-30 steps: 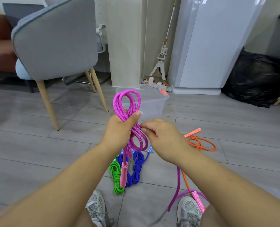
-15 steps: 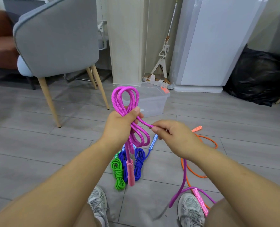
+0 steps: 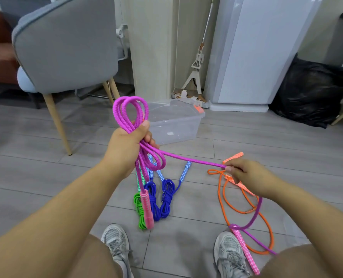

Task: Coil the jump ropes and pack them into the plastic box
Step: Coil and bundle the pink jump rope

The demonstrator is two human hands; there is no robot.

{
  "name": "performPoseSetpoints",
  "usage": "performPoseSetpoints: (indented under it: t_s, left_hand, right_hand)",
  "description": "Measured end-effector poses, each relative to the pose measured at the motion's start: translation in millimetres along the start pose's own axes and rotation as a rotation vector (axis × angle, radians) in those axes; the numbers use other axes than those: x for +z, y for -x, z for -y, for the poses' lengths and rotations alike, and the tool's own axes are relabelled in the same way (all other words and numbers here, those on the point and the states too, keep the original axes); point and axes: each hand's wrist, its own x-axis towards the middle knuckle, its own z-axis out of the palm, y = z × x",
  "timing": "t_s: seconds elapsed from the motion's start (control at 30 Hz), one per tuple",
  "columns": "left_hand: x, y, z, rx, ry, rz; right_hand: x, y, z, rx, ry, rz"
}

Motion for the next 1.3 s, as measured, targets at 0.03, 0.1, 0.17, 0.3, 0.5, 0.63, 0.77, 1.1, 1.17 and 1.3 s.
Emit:
performPoseSetpoints:
  t_s: [0.03,0.1,0.17,0.3,0.5,0.63,0.77,1.1,1.17,1.3]
  left_hand:
    - [-0.7,-0.4,0.9,0.015,-0.047,-0.006]
    - [0.1,0.5,1.3,0.042,-0.176,0.002]
    - [3.2,2.8,-0.6,0.069,-0.33,0.011]
    - [13.4,8.6,-4.0,0.039,-0.458,0.051]
    - [27.6,15.6,11.0,-0.071,-0.406,0.144]
    - [35.1,20.6,17.7,-0.114,-0.333,0.14]
    - [38.8,19.2,22.5,-0.119,-0.235,0.114]
    - [32.0,14.2,36.3,-0.119,-0.299,0.206]
    - [31.3,14.3,37.2,-0.113,-0.344,0.237]
    - [30.0,13.6,38.0,-0.105,-0.366,0.287]
  right_hand:
    - [-0.2,2.2,0.5,-0.001,0.018,-0.013]
    - [-1.1,6.6,7.6,-0.038,0.086,-0.038]
    - [-3.1,11.0,22.1,-0.129,0.171,-0.06]
    - [-8.5,17.2,58.4,-0.23,0.059,-0.076]
    - [-7.0,7.8,95.9,-0.266,-0.252,-0.029]
    - [4.3,0.1,109.5,-0.275,-0.383,-0.005]
    - [10.0,-7.6,111.5,-0.237,-0.481,-0.031]
    - [7.9,-11.2,105.3,-0.198,-0.433,-0.098]
    - [7.5,-11.1,102.5,-0.201,-0.421,-0.12]
    - [5.9,-11.7,97.4,-0.203,-0.412,-0.151]
